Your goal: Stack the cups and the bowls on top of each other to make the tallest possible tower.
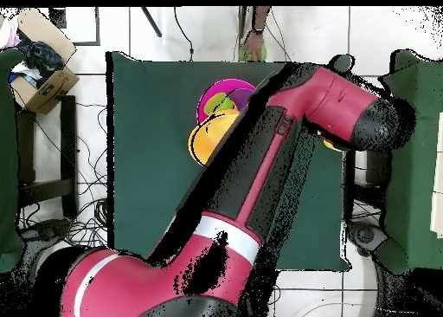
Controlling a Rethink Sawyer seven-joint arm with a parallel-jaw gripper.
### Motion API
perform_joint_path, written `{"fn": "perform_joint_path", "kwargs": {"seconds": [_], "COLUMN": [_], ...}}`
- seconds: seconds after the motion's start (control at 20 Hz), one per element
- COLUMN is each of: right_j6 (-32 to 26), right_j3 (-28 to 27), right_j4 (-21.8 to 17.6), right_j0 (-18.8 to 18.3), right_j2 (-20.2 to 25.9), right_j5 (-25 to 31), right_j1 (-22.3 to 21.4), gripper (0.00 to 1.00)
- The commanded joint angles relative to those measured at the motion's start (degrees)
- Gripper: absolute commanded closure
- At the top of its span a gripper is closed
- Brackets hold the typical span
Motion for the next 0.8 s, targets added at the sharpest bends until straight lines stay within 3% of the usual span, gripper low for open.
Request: {"fn": "perform_joint_path", "kwargs": {"seconds": [0.05, 0.55, 0.8], "right_j6": [11.9, 10.6, 8.3], "right_j3": [-2.9, -4.3, -3.9], "right_j4": [5.5, 8.0, 9.4], "right_j0": [1.3, 1.2, 1.1], "right_j2": [3.8, 2.1, 2.4], "right_j5": [11.4, 12.2, 9.8], "right_j1": [5.0, 6.8, 6.3], "gripper": [0.00, 0.00, 0.00]}}
